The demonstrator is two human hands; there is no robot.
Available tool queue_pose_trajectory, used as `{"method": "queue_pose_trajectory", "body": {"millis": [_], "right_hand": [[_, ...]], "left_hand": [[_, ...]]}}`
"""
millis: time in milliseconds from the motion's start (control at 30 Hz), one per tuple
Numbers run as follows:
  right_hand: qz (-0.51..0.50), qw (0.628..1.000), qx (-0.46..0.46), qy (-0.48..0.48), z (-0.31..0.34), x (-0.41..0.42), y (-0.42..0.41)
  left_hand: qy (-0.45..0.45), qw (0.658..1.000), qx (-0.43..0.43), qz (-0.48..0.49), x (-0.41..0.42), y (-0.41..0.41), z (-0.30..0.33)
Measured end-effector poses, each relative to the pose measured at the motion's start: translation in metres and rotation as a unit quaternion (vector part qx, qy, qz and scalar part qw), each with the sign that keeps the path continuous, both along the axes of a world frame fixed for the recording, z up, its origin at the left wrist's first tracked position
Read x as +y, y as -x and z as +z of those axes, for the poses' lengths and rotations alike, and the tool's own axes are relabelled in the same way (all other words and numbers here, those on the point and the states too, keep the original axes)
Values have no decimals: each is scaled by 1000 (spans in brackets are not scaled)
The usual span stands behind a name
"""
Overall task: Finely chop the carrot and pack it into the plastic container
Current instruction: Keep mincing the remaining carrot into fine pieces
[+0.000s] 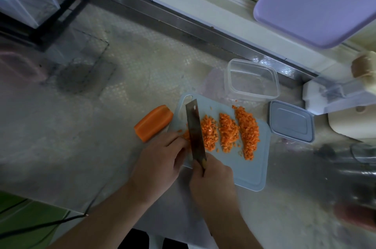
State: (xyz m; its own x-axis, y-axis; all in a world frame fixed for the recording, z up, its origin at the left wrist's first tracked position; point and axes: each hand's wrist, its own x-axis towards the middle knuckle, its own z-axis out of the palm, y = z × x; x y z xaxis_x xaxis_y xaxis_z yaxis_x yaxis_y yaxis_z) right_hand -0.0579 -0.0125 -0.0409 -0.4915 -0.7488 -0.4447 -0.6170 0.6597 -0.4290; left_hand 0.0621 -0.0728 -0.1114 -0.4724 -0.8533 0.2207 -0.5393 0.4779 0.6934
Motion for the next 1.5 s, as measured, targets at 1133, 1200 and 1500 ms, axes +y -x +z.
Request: {"method": "queue_pose_trajectory", "body": {"millis": [1133, 1200, 1500], "right_hand": [[1, 1000, -3, 28, 1, 1, -3], [8, 999, 1, 37, 4, 2, -2], [23, 1000, 1, -10, 5, 0, -5]], "left_hand": [[15, 1000, 6, -22, -1, -16, -4], [10, 1000, 14, -18, -2, -17, -4], [14, 1000, 16, -10, 0, -21, -5]]}}
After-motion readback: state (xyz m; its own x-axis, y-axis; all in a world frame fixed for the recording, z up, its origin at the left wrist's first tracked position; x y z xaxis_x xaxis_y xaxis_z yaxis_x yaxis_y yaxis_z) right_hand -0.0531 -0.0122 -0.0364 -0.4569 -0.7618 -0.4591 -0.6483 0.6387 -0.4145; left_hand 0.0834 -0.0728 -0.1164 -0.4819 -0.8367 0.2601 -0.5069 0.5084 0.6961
